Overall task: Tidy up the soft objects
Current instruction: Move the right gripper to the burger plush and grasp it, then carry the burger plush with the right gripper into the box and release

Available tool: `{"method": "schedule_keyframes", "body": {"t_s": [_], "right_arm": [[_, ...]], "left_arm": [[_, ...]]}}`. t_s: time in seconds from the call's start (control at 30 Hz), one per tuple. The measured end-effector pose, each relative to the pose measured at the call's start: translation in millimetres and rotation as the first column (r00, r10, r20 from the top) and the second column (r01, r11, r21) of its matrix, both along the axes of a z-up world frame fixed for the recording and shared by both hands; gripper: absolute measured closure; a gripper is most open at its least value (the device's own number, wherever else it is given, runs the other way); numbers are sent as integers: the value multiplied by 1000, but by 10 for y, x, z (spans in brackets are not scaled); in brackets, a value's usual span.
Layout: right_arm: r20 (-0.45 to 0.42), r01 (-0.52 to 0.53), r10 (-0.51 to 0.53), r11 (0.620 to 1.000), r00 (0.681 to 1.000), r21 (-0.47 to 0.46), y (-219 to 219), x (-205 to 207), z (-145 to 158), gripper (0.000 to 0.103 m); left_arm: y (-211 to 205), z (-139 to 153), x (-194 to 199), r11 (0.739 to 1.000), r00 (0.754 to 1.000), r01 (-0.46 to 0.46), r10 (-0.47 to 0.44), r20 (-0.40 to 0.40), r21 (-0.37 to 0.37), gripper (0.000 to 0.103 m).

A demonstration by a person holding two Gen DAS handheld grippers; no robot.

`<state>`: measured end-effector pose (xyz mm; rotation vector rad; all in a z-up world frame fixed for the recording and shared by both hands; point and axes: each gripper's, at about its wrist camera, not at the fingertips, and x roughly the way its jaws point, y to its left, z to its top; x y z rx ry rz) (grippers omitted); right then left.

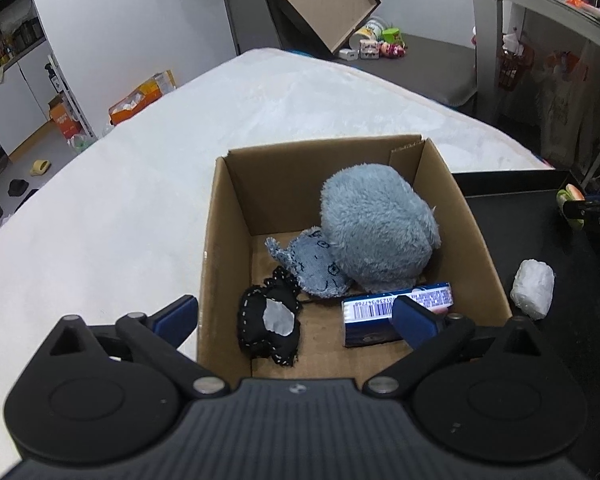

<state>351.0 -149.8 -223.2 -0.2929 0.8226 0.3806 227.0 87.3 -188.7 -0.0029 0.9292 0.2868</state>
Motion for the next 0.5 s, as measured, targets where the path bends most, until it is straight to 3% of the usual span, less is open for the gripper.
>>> {"method": "schedule_keyframes", "body": {"t_s": [0.27,0.5], "right_arm": [[12,-31,31,999,999,28,64,-205,210,82],[40,-37,35,998,999,53,108,-385,427,82]], "left_arm": [[50,109,-117,1000,999,-4,4,51,1,1],[81,154,-224,998,995,38,-34,89,-42,1]]}}
